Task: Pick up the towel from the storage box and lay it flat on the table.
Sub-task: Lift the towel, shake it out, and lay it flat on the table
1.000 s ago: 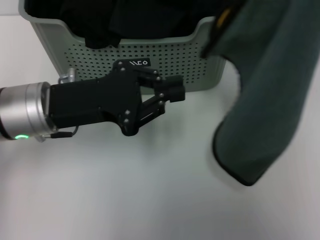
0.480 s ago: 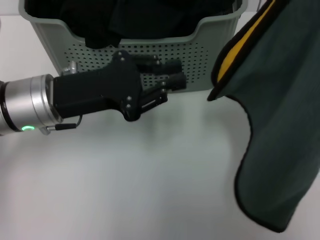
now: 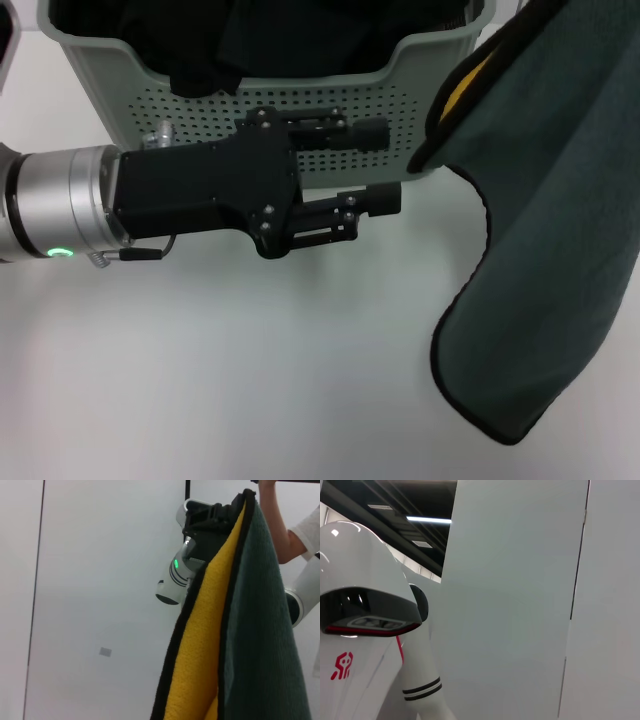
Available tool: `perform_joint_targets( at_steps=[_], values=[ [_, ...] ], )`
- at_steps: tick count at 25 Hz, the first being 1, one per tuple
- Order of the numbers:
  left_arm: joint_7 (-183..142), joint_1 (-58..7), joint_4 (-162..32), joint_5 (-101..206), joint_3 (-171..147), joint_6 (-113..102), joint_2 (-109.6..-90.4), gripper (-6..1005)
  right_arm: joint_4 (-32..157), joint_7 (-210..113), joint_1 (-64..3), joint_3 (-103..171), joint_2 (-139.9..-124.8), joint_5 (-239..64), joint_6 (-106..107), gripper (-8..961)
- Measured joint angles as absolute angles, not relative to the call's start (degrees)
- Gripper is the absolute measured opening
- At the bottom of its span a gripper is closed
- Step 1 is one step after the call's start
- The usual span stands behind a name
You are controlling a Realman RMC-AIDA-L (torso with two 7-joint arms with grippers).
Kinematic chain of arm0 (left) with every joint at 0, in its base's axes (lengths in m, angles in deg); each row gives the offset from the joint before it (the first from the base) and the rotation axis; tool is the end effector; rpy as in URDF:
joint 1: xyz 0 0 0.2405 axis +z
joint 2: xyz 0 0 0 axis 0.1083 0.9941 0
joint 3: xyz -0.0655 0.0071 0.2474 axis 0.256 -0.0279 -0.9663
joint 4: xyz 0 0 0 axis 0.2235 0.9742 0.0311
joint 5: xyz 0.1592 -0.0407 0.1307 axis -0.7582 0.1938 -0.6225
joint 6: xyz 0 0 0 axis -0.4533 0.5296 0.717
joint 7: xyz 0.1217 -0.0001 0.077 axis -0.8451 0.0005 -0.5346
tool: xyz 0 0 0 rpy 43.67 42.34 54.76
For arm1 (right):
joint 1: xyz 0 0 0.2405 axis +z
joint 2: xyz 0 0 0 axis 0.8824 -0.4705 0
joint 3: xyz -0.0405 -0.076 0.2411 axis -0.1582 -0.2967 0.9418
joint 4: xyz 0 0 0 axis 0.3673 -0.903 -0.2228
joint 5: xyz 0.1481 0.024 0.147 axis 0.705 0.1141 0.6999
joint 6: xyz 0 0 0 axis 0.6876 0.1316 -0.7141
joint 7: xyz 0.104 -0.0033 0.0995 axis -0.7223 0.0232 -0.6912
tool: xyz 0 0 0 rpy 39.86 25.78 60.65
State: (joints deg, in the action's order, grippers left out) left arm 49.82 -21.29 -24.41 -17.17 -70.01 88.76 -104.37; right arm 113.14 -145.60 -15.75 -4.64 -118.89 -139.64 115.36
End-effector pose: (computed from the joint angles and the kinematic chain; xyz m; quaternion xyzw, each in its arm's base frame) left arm -0.1785 0.3010 0.0022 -0.9048 -0.0294 -0.4243 0.0233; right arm 0.0776 0.3311 0.2063 0.8869 0.1573 -0.4285 0.0715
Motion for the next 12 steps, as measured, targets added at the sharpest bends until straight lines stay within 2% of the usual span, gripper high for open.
perform_joint_targets(
  at_steps=[5, 12],
  values=[
    [49.9, -21.6, -25.1, -16.9, -69.5, 88.5, -104.78, 544, 113.1, -145.6, -15.9, -5.1, -119.01, -139.5, 115.4, 53],
    [49.9, -23.9, -28.8, -16.7, -70.1, 88.5, -104.99, 541, 113.1, -145.5, -15.9, -5.3, -119.56, -139.5, 115.4, 57]
  ],
)
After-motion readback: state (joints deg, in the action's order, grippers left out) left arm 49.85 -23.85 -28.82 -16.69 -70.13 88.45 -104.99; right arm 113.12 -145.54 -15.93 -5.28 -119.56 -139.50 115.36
